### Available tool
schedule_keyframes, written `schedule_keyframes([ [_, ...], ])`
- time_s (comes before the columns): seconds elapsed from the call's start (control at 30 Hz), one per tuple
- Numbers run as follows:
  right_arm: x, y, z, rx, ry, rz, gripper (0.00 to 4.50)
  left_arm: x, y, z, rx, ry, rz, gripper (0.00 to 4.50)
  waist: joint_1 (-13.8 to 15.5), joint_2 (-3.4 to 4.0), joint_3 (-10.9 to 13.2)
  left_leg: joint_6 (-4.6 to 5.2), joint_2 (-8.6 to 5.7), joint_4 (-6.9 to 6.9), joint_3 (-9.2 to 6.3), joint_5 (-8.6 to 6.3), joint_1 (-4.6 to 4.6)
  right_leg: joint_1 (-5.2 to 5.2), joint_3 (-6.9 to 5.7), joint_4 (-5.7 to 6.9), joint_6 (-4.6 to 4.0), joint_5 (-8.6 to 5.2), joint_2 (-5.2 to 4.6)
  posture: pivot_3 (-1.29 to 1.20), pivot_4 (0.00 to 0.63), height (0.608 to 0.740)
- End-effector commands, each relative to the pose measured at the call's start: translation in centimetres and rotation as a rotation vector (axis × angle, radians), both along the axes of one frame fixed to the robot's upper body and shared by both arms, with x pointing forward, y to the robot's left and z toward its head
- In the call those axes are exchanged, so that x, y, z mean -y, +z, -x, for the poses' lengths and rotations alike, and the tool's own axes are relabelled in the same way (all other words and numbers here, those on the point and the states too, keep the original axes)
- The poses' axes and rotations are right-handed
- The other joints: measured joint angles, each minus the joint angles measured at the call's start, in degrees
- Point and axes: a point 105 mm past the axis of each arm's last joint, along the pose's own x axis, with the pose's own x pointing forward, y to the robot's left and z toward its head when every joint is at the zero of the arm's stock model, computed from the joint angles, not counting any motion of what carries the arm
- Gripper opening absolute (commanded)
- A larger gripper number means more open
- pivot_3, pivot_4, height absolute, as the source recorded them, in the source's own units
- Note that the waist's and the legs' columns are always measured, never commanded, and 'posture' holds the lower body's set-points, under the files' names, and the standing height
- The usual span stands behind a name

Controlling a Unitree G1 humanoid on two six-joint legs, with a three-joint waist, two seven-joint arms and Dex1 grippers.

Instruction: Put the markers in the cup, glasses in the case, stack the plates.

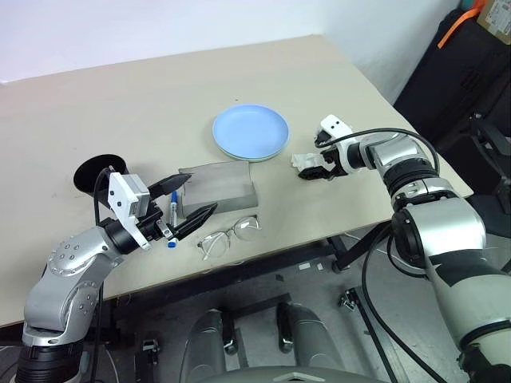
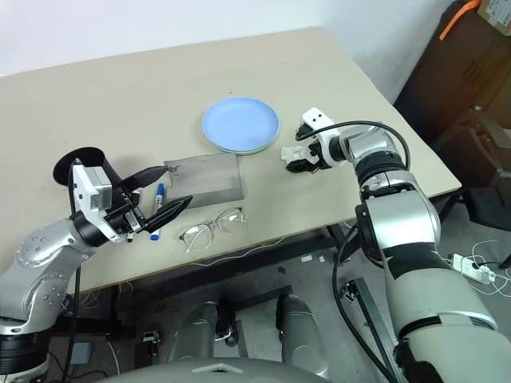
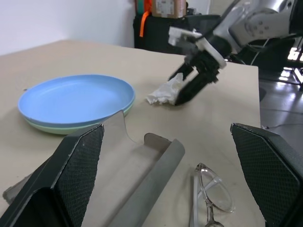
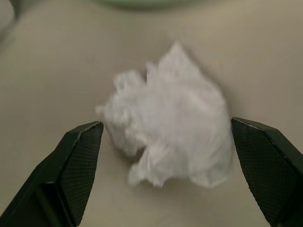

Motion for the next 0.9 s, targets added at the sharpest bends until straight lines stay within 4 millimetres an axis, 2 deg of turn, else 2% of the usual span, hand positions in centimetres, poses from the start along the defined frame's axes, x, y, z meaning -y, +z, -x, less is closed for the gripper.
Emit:
schedule_keyframes([
  [0.03, 0.6, 1.8, -0.6, 0.082, 0.002, 0.040, 3.28, -0.5, 0.7, 0.2, 0.051, 0.010, -0.010, 4.50, 0.00, 0.00, 0.00, 0.00, 0.00, 0.00, 0.00, 0.00, 0.00, 0.00, 0.00, 0.00, 0.00, 0.00, 0.00, 0.00, 0.150, 0.719],
  [0.23, 0.4, 3.6, -0.6, 0.135, 0.066, 0.041, 1.20, -0.6, 1.0, 0.4, 0.058, 0.016, -0.014, 4.50, 0.02, 0.00, 0.00, 0.00, 0.00, -0.03, 0.00, 0.00, -0.01, -0.02, 0.00, -0.02, 0.00, 0.00, 0.00, 0.00, 0.150, 0.719],
  [0.33, -1.0, 6.5, -0.7, 0.202, 0.115, -0.028, 0.11, -0.7, 1.1, 0.5, 0.059, 0.024, -0.016, 4.50, 0.01, 0.00, 0.00, 0.00, 0.00, -0.04, 0.00, 0.00, -0.01, -0.04, 0.00, -0.02, 0.00, 0.00, 0.00, 0.00, 0.150, 0.719],
  [0.43, -2.9, 9.0, -1.1, 0.269, 0.129, -0.110, 0.05, -0.7, 1.1, 0.5, 0.059, 0.028, -0.016, 4.50, -0.08, 0.02, 0.02, 0.00, 0.01, -0.06, 0.00, 0.00, -0.01, -0.06, 0.00, -0.02, 0.00, 0.00, 0.01, 0.00, 0.150, 0.719],
  [0.57, -6.4, 10.8, -1.8, 0.347, 0.131, -0.187, 0.05, -0.6, 1.2, 0.5, 0.061, 0.031, -0.015, 4.50, -0.20, 0.05, 0.03, 0.00, 0.09, -0.11, 0.00, 0.00, -0.02, -0.15, 0.02, -0.02, -0.10, 0.05, 0.09, 0.00, 0.150, 0.719],
  [0.7, -9.2, 10.1, -2.4, 0.398, 0.109, -0.181, 0.05, -0.5, 1.4, 0.4, 0.066, 0.034, -0.015, 4.50, 0.04, 0.03, 0.02, -0.01, 0.16, -0.15, 0.00, 0.00, -0.01, -0.13, -0.01, -0.04, -0.17, 0.04, 0.22, 0.00, 0.150, 0.719],
  [0.9, -11.4, 8.2, -2.9, 0.406, 0.043, -0.182, 0.05, -0.5, 1.9, 0.6, 0.074, 0.048, -0.016, 4.50, 0.07, 0.04, 0.02, -0.01, 0.18, -0.15, 0.37, 0.00, -0.12, -0.13, -0.05, -0.06, -0.15, 0.05, 0.02, 0.00, 0.150, 0.719],
])
